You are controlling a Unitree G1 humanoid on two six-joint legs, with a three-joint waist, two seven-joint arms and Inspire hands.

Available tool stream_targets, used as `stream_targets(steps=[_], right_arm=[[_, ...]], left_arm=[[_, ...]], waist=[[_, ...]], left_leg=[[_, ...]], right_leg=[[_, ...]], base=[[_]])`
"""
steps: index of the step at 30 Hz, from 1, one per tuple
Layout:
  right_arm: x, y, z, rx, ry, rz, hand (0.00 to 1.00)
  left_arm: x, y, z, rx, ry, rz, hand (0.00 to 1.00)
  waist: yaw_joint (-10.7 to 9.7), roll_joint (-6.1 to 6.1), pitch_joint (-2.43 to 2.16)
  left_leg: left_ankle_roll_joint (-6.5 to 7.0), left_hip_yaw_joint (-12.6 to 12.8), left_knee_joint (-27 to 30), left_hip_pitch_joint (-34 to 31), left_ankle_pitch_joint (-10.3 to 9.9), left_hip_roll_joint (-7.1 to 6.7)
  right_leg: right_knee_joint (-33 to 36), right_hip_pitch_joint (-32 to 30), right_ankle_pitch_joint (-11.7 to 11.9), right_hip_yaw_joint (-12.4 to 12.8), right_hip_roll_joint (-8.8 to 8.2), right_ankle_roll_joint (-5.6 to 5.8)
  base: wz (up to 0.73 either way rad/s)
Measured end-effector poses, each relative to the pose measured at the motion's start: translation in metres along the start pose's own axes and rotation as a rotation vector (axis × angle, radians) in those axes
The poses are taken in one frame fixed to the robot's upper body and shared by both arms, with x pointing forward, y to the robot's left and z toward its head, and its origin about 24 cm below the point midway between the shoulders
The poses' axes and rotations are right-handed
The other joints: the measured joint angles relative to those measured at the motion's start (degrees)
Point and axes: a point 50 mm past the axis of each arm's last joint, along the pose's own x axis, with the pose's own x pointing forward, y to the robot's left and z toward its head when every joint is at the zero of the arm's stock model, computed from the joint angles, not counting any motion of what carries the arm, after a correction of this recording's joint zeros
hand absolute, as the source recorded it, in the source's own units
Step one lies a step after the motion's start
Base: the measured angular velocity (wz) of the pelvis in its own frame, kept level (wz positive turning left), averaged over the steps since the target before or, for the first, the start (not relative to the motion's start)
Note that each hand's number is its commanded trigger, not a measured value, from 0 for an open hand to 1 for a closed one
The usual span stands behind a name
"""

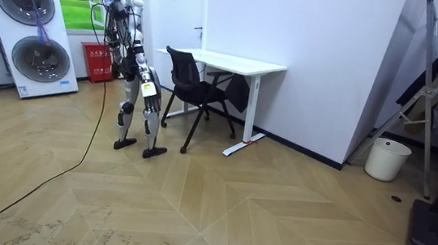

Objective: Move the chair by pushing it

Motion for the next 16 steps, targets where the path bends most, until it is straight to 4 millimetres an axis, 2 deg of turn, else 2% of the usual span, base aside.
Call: stream_targets(steps=[3, 5, 11, 16], right_arm=[[-0.001, 0.01, -0.004, -0.129, 0.032, 0.079, 0.0], [-0.003, 0.024, 0.01, -0.186, 0.006, 0.138, 0.0], [-0.013, 0.06, 0.048, -0.258, -0.122, 0.257, 0.0], [-0.021, 0.079, 0.057, -0.278, -0.159, 0.373, 0.0]], left_arm=[[-0.001, -0.006, -0.009, 0.045, 0.068, -0.071, 0.0], [-0.003, -0.014, -0.011, 0.137, 0.067, -0.13, 0.0], [-0.005, -0.036, 0.006, 0.382, -0.017, -0.214, 0.0], [-0.01, -0.048, 0.012, 0.467, -0.068, -0.245, 0.0]], waist=[[0.1, 0.15, 0.11], [0.1, 0.22, 0.12], [0.9, 0.09, 0.18], [1.0, -0.33, 0.23]], left_leg=[[0.01, 0.0, -0.1, 0.0, 0.0, 0.0], [0.02, 0.0, 0.0, 0.0, -0.1, 0.0], [0.0, -0.2, 0.0, -0.5, -0.1, 0.02], [0.03, -0.6, 0.5, -0.8, -0.1, 0.04]], right_leg=[[0.0, 0.0, -0.1, 0.0, 0.01, 0.06], [-0.1, 0.0, 0.0, 0.1, 0.03, 0.05], [-0.8, -0.1, 0.2, -0.1, 0.13, -0.01], [-1.2, 0.1, 0.1, -0.4, 0.11, 0.02]], base=[[0.0], [0.0], [0.01], [0.04]])
